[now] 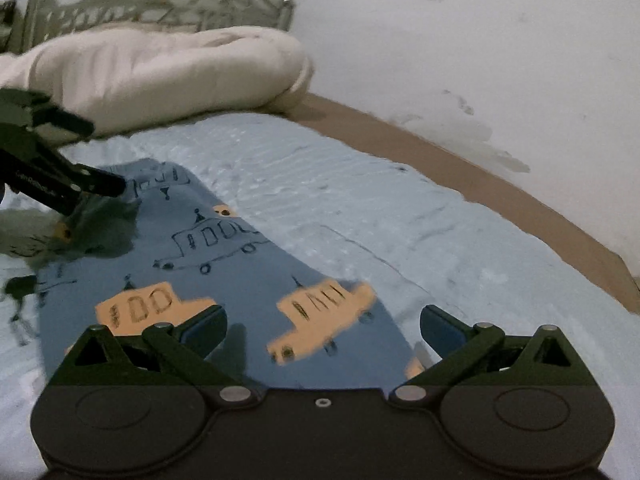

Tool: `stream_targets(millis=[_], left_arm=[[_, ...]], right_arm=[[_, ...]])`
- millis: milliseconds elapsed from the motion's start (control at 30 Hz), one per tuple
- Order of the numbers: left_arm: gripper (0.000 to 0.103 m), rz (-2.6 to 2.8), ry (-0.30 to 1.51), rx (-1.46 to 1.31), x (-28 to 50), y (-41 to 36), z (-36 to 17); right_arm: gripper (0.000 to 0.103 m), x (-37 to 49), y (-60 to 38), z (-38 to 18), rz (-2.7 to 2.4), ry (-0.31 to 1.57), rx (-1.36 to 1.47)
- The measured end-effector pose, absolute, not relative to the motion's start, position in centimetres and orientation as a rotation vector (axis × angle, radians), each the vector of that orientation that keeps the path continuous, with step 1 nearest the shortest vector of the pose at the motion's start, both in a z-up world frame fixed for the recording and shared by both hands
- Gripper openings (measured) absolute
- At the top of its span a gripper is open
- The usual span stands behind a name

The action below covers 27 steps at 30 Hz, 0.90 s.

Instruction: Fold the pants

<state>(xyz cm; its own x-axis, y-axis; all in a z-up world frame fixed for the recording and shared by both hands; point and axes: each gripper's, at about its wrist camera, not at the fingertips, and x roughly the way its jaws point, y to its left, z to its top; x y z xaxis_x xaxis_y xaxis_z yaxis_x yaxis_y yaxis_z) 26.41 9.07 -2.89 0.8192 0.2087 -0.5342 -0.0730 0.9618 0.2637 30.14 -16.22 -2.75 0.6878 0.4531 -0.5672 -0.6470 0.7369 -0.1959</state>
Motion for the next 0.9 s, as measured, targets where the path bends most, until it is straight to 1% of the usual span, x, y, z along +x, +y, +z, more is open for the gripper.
stream_targets(millis=[133,267,467,567,700,900], left_arm=[[0.102,0.183,0.626,0.267,29.4,9.3,-4.2],[0.103,0.190,0.663,0.239,31.6,10.4,-5.3],[0.103,0.190,0.685,0.216,33.7,11.0,-6.5],[0.103,0.193,0.675,0.225,33.5,11.0,-6.2],[0.102,0.226,0.632,0.253,31.8,10.2,-4.4],[0.102,0.173,0.575,0.210,28.7,6.4,-1.9]], right_arm=[[0.102,32.3,-14.2,-4.5,0.646,0.510,-0.475],[0.102,34.1,-14.3,-5.4,0.522,0.453,-0.536],[0.102,36.9,-16.9,-6.6,0.368,0.459,-0.486],[0.102,37.3,-17.9,-6.9,0.319,0.454,-0.476],[0.102,36.8,-18.4,-6.0,0.256,0.415,-0.519],[0.102,31.3,-21.3,-3.1,0.293,0.418,-0.541]])
